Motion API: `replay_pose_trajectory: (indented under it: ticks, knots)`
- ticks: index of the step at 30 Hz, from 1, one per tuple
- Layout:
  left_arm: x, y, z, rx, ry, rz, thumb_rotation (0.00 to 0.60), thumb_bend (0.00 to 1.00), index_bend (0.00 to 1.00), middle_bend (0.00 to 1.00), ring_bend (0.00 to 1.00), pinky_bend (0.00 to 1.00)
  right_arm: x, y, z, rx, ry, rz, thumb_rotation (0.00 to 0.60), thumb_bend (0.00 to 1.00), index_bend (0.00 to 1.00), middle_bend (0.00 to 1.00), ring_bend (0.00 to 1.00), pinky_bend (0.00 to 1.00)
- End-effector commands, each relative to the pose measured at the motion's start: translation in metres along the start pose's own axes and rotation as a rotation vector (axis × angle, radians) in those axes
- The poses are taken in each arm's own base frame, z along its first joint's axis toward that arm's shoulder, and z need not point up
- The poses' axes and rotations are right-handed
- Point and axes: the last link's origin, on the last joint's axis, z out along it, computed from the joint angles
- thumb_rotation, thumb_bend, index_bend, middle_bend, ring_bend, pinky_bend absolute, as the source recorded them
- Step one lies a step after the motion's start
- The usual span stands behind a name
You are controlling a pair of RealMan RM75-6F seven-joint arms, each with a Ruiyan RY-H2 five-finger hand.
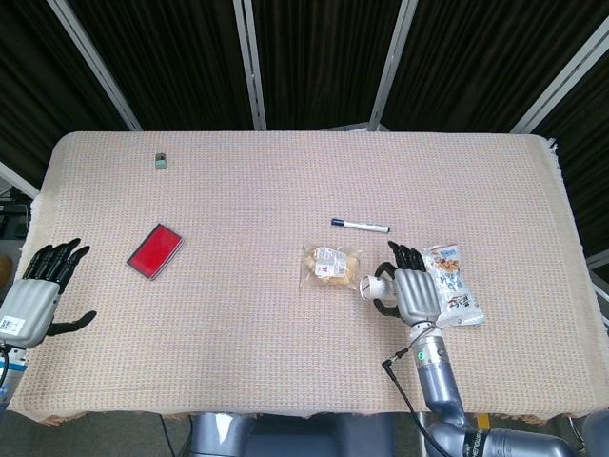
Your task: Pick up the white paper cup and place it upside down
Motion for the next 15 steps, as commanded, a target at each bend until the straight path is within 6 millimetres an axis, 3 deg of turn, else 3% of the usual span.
replay_pose_trajectory:
  ticks: [1, 5, 15]
  knots:
    - [0.0, 0.0, 0.0, 0.0, 0.001, 0.002, 0.6, 0.13, 0.0, 0.0, 0.0, 0.0, 0.009, -0.006, -0.007, -0.043, -0.021, 0.348, 0.6, 0.14, 0.43, 0.04, 0.0, 0.0]
    - [0.0, 0.0, 0.0, 0.002, 0.002, 0.002, 0.6, 0.13, 0.0, 0.0, 0.0, 0.0, -0.005, -0.009, -0.011, -0.088, -0.093, 0.601, 0.6, 0.11, 0.43, 0.04, 0.0, 0.0]
    - [0.0, 0.0, 0.0, 0.002, 0.003, 0.005, 0.6, 0.13, 0.0, 0.0, 0.0, 0.0, -0.028, -0.007, -0.012, -0.091, -0.067, 0.681, 0.6, 0.09, 0.43, 0.03, 0.0, 0.0]
